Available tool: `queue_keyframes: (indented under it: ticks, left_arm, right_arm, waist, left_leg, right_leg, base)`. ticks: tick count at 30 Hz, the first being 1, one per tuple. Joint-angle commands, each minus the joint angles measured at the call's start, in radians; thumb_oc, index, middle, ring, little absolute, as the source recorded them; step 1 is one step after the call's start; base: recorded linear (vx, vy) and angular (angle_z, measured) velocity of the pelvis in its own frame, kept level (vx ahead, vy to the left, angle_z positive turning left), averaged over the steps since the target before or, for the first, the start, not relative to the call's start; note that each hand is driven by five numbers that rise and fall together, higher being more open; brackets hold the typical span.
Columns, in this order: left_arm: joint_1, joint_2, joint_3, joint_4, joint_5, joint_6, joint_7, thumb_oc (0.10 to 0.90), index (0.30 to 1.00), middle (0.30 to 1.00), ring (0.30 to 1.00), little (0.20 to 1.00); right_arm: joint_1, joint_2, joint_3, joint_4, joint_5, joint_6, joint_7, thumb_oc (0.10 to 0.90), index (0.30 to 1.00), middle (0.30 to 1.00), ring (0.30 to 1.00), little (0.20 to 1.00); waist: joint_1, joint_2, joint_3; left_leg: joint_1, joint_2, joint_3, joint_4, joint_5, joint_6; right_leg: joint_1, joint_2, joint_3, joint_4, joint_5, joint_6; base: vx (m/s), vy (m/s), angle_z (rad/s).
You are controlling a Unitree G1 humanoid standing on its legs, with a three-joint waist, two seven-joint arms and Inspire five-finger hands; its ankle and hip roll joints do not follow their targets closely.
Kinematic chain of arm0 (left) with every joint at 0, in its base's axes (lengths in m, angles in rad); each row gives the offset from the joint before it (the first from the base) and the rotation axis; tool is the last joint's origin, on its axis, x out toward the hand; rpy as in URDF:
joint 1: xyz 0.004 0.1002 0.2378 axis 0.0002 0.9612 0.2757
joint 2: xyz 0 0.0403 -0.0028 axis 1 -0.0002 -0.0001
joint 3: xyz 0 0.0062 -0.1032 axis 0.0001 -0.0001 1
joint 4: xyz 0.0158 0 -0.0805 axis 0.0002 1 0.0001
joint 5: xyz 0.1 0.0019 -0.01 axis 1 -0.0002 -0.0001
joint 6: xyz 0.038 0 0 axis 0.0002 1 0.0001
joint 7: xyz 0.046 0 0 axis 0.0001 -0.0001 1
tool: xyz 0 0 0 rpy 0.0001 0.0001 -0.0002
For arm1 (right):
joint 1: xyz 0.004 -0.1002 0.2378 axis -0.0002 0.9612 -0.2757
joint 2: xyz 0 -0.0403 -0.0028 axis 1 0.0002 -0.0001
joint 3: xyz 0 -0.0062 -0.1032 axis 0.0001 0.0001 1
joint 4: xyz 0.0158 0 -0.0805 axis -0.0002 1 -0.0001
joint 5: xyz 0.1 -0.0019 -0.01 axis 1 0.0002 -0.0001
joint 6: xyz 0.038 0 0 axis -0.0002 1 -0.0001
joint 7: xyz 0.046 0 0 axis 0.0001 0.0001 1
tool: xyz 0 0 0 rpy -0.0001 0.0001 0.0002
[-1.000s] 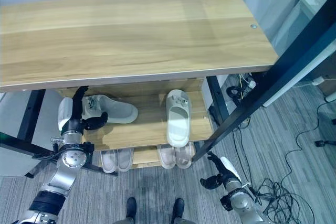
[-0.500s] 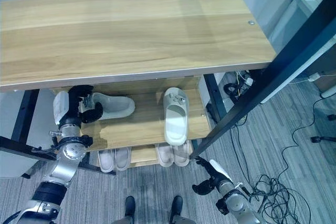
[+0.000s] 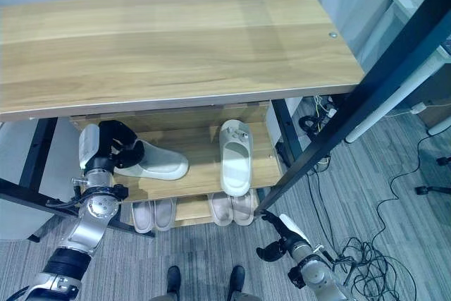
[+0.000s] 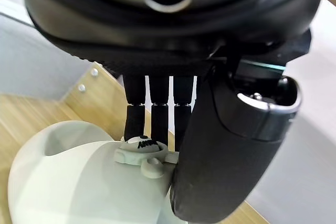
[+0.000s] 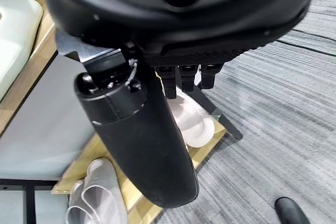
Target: Arrange the slippers neatly on the shoe rack.
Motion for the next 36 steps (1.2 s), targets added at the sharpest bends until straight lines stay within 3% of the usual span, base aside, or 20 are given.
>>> queue_keyframes:
  ticks: [1, 11, 21, 22, 23, 24, 36]
  left_arm:
    - [-0.052, -0.002, -0.063, -0.062, 0.012, -0.098, -0.032, 0.400, 0.300, 0.300, 0.300, 0.300]
    - [-0.100, -0.002, -0.170, -0.170, -0.041, -0.190, -0.097, 0.400, 0.300, 0.300, 0.300, 0.300]
    - [-0.232, 0.024, -0.258, -0.155, -0.049, -0.229, -0.093, 0.400, 0.300, 0.300, 0.300, 0.300]
    - [-0.252, 0.034, -0.263, -0.149, -0.043, -0.228, -0.092, 0.494, 0.441, 0.441, 0.441, 0.441]
    - [-0.254, 0.033, -0.263, -0.147, -0.043, -0.228, -0.091, 0.740, 0.811, 0.811, 0.811, 0.811]
    - [-0.259, 0.033, -0.262, -0.140, -0.045, -0.225, -0.088, 0.800, 0.900, 0.900, 0.900, 0.900]
    - [-0.201, 0.058, -0.224, -0.160, -0.048, -0.231, -0.095, 0.800, 0.900, 0.900, 0.900, 0.900]
  right_arm:
    - [-0.024, -0.021, -0.017, -0.067, 0.008, -0.072, -0.041, 0.800, 0.900, 0.900, 0.900, 0.900]
    - [-0.031, -0.017, 0.008, -0.046, 0.019, -0.084, -0.045, 0.800, 0.900, 0.900, 0.900, 0.900]
    - [-0.048, -0.051, 0.027, -0.058, 0.028, -0.086, -0.048, 0.800, 0.900, 0.900, 0.900, 0.900]
    - [-0.046, -0.055, 0.026, -0.059, 0.029, -0.088, -0.047, 0.800, 0.900, 0.900, 0.900, 0.900]
    - [-0.046, -0.055, 0.026, -0.059, 0.029, -0.088, -0.047, 0.800, 0.900, 0.900, 0.900, 0.900]
    - [-0.046, -0.056, 0.025, -0.058, 0.029, -0.088, -0.048, 0.800, 0.900, 0.900, 0.900, 0.900]
    - [-0.030, -0.038, 0.019, -0.044, 0.027, -0.089, -0.059, 0.800, 0.900, 0.900, 0.900, 0.900]
  waist:
    - [-0.002, -0.010, -0.035]
    - [-0.007, -0.001, -0.028]
    - [-0.036, 0.015, -0.021]
    - [-0.041, 0.019, -0.022]
    - [-0.041, 0.019, -0.022]
    - [-0.043, 0.020, -0.022]
    - [-0.036, 0.030, -0.030]
  left_leg:
    - [0.018, -0.001, 0.092, -0.009, -0.045, 0.009]
    - [0.020, -0.002, 0.088, -0.009, -0.044, 0.008]
    - [0.011, -0.004, 0.115, -0.009, -0.044, 0.007]
    - [0.009, -0.005, 0.121, -0.009, -0.044, 0.007]
    - [0.009, -0.005, 0.122, -0.009, -0.044, 0.007]
    - [0.008, -0.005, 0.124, -0.009, -0.043, 0.007]
    - [0.013, -0.006, 0.119, -0.009, -0.042, 0.004]
  right_leg:
    - [-0.005, -0.058, 0.042, -0.001, -0.061, 0.098]
    - [0.000, -0.061, 0.038, -0.001, -0.059, 0.102]
    - [-0.029, -0.065, 0.057, -0.001, -0.042, 0.110]
    - [-0.037, -0.067, 0.061, -0.001, -0.040, 0.112]
    - [-0.038, -0.067, 0.062, -0.001, -0.040, 0.112]
    - [-0.041, -0.067, 0.062, -0.001, -0.039, 0.113]
    - [-0.026, -0.071, 0.052, -0.001, -0.046, 0.108]
  base:
    - [-0.01, -0.007, 0.03]
    - [0.00, -0.001, 0.01]
    - [-0.01, 0.012, -0.03]
    - [0.00, 0.012, -0.12]
    - [0.00, 0.016, -0.23]
    - [0.00, 0.009, -0.20]
    - [0.00, 0.003, -0.01]
